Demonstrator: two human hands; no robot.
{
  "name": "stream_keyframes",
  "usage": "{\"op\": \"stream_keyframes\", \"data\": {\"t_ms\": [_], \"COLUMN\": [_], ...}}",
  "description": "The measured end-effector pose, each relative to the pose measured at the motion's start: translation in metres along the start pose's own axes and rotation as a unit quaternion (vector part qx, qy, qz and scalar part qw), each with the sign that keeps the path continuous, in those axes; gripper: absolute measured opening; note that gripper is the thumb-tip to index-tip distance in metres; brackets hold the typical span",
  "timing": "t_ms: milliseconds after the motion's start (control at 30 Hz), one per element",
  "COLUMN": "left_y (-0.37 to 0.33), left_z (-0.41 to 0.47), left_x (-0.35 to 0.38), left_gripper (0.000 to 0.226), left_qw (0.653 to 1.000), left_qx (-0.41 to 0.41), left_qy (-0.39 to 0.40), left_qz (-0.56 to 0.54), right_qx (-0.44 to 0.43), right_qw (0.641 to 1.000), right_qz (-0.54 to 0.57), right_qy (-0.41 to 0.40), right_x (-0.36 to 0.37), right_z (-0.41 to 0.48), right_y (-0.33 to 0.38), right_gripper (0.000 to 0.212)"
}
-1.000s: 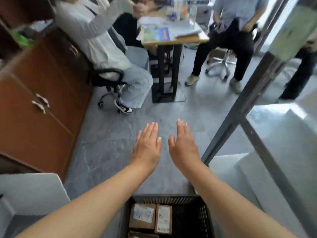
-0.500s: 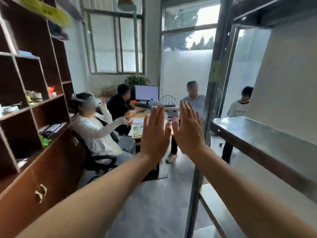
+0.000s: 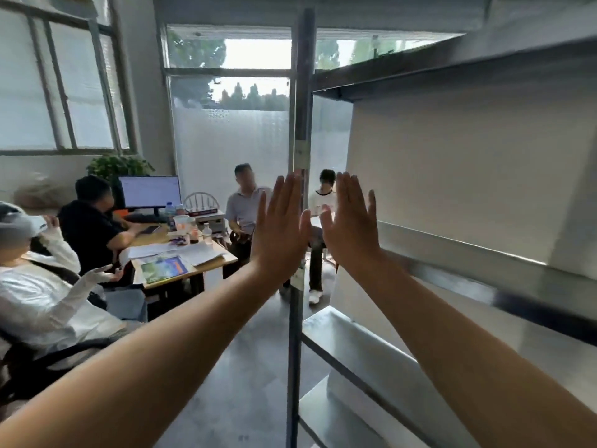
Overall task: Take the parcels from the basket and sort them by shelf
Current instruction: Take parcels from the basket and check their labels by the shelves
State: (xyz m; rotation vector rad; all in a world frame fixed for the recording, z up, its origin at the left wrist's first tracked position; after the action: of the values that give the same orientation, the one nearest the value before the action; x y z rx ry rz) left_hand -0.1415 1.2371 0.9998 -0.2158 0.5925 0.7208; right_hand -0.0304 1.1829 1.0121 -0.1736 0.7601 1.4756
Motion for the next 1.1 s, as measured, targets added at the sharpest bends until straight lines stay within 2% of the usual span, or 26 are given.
{"op": "stream_keyframes", "data": {"t_ms": [133, 467, 733, 1033, 1100], "left_y": [-0.045, -0.194, -0.413, -0.66, -0.696], "left_z": [-0.004, -0.009, -0.073, -0.188, -0.214], "left_x": [-0.011, -0.062, -0.117, -0.22, -0.241], "left_gripper": [0.058, 0.061, 0.06, 0.058, 0.058], "left_qw": [0.997, 0.99, 0.957, 0.888, 0.874], "left_qx": [0.012, 0.082, 0.163, 0.303, 0.326], "left_qy": [0.014, -0.012, 0.03, 0.065, 0.063], "left_qz": [-0.075, -0.118, -0.237, -0.339, -0.355], "right_qx": [0.028, 0.082, 0.18, 0.291, 0.317], "right_qw": [0.996, 0.976, 0.935, 0.858, 0.84], "right_qz": [-0.083, -0.187, -0.3, -0.403, -0.415], "right_qy": [-0.01, -0.082, -0.064, -0.126, -0.145], "right_x": [-0.052, -0.212, -0.387, -0.615, -0.652], "right_z": [-0.023, -0.085, -0.217, -0.399, -0.438], "right_y": [-0.018, -0.071, -0.161, -0.21, -0.213], "right_gripper": [0.061, 0.061, 0.062, 0.062, 0.062]}}
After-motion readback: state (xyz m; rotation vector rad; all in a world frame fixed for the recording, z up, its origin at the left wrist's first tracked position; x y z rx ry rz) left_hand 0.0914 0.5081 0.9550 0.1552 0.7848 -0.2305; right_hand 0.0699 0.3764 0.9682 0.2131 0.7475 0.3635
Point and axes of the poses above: each hand's wrist, its own z-axis towards the middle knuckle, its own x-axis out of the palm, y = z × x, the point moved 7 cm from there along z, towards the middle knuckle, and after that the axes turned 12 degrees about z, right-handed, at the moved point
